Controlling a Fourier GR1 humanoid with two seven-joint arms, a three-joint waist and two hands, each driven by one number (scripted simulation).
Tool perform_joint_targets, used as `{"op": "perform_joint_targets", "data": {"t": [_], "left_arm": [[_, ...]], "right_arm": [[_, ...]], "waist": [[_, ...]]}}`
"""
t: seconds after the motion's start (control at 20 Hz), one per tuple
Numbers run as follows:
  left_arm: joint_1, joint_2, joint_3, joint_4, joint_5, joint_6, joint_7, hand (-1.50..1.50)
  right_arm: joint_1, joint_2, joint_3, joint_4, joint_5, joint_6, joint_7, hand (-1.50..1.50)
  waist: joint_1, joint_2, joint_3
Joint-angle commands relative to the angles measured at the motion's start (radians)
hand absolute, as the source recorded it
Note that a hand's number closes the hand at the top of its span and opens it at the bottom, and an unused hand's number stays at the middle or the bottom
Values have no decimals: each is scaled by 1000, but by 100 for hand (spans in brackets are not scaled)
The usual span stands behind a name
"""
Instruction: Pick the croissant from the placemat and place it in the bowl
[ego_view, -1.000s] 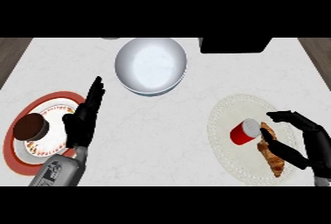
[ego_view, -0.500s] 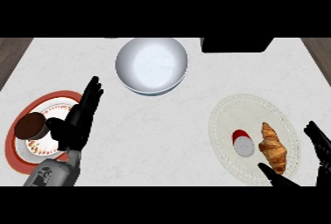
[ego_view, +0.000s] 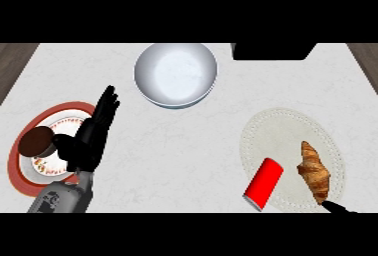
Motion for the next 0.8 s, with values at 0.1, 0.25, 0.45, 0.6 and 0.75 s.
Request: {"op": "perform_joint_targets", "data": {"t": [0.1,0.25,0.45,0.6,0.75], "left_arm": [[-22,-31,-7,61,-26,-8,-13,0],[-47,-24,15,54,-28,-19,-6,0],[36,-32,12,4,-48,-20,-32,0],[-29,-10,50,-38,-40,-36,100,0],[8,-39,42,-82,-72,-34,99,0]], "right_arm": [[-92,-94,21,-45,52,87,373,-150],[-108,-104,6,93,-14,177,323,-150],[-93,-79,54,67,38,217,412,-150],[-132,-43,94,36,100,229,490,-150],[-158,1,51,141,59,290,388,-150]], "waist": [[8,5,-1],[6,4,1],[5,0,1],[2,0,1],[3,0,2]]}}
